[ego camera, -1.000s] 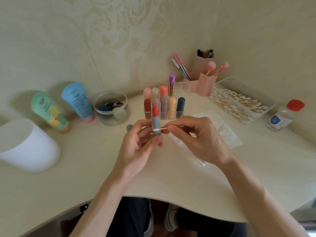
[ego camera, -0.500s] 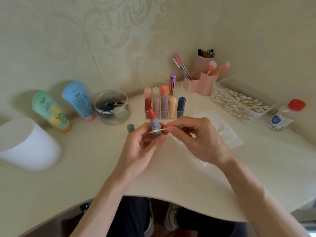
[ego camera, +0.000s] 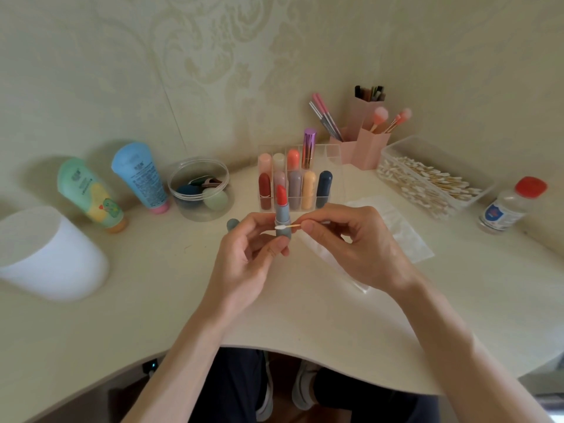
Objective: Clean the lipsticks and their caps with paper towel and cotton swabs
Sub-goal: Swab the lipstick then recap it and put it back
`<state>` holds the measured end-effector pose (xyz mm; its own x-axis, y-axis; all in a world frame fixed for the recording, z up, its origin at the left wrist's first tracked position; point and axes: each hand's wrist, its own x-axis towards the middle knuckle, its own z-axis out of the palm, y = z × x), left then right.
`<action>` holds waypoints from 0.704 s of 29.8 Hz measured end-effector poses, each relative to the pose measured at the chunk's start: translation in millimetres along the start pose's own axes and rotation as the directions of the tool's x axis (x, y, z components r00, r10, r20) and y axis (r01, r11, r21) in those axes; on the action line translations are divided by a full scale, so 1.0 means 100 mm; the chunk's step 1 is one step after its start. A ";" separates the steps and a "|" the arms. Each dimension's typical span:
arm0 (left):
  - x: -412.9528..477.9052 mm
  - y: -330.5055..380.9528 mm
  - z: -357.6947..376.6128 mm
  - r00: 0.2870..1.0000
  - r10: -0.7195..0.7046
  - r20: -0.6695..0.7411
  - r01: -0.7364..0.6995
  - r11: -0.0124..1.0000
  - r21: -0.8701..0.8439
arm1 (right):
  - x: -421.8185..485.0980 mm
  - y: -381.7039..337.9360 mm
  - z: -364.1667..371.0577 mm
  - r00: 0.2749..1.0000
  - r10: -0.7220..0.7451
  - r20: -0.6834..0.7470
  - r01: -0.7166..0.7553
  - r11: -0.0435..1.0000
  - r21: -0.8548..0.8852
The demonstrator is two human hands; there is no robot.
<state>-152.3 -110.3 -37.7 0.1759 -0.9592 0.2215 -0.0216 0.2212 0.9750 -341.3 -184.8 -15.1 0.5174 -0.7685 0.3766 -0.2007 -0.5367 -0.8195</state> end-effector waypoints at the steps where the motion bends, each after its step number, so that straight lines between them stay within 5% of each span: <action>1: 0.00 0.00 0.00 1.000 0.002 0.013 -0.002 1.000 0.013 | 0.00 0.00 0.00 1.000 -0.005 0.001 0.005 1.000 -0.001; 21: -0.02 0.03 -0.02 0.999 -0.014 0.044 0.011 0.998 0.068 | 0.00 0.01 -0.03 1.000 -0.029 0.009 0.029 0.999 -0.018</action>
<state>-151.0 -107.2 -35.1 0.1331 -0.9690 0.2084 -0.0870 0.1980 0.9763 -344.1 -186.3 -14.1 0.5304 -0.7494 0.3964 -0.2008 -0.5653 -0.8000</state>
